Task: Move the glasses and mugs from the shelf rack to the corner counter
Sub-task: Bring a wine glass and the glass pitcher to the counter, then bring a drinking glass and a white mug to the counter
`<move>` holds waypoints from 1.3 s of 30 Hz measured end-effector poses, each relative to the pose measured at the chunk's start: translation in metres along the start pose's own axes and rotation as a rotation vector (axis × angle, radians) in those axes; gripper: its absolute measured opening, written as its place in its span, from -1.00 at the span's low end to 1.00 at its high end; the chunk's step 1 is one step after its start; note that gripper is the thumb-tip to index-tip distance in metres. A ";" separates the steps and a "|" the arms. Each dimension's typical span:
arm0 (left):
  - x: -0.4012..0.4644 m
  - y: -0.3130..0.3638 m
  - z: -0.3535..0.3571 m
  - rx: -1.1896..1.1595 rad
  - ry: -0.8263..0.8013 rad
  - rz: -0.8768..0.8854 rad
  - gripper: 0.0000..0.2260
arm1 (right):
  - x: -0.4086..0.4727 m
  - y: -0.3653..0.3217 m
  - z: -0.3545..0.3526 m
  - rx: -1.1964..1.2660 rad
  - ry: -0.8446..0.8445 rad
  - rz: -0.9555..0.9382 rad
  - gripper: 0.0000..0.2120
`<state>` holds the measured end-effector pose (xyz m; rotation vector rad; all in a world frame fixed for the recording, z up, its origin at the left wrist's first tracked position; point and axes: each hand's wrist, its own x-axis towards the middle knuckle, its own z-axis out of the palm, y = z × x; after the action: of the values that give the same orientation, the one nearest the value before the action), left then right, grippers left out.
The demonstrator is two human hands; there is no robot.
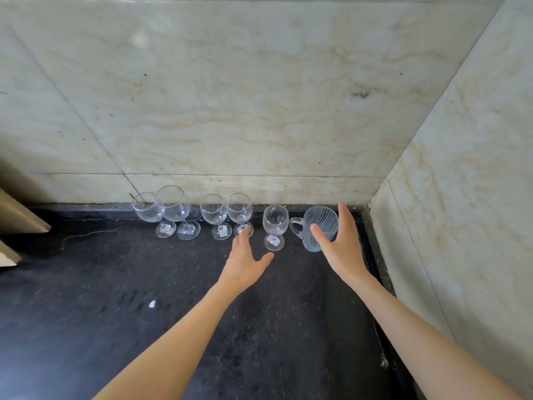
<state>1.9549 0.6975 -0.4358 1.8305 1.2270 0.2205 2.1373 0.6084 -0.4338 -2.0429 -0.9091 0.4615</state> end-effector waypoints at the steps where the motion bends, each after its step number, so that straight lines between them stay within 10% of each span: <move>1: -0.012 -0.003 -0.012 0.071 0.013 0.032 -0.28 | -0.003 -0.015 -0.002 -0.055 0.008 -0.079 -0.23; 14: -0.251 -0.069 -0.300 0.647 0.759 0.082 -0.35 | -0.151 -0.325 0.094 -0.467 -0.088 -0.994 -0.25; 23: -0.596 -0.199 -0.409 0.806 1.177 -0.376 -0.34 | -0.455 -0.491 0.211 -0.230 -0.279 -1.508 -0.24; 39: -1.025 -0.348 -0.409 0.765 1.394 -1.171 -0.39 | -0.912 -0.614 0.332 0.232 -0.609 -2.021 -0.21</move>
<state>0.9872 0.1366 -0.1389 0.9500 3.4800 0.3850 1.0589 0.3529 -0.1329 -0.0261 -2.4420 -0.0461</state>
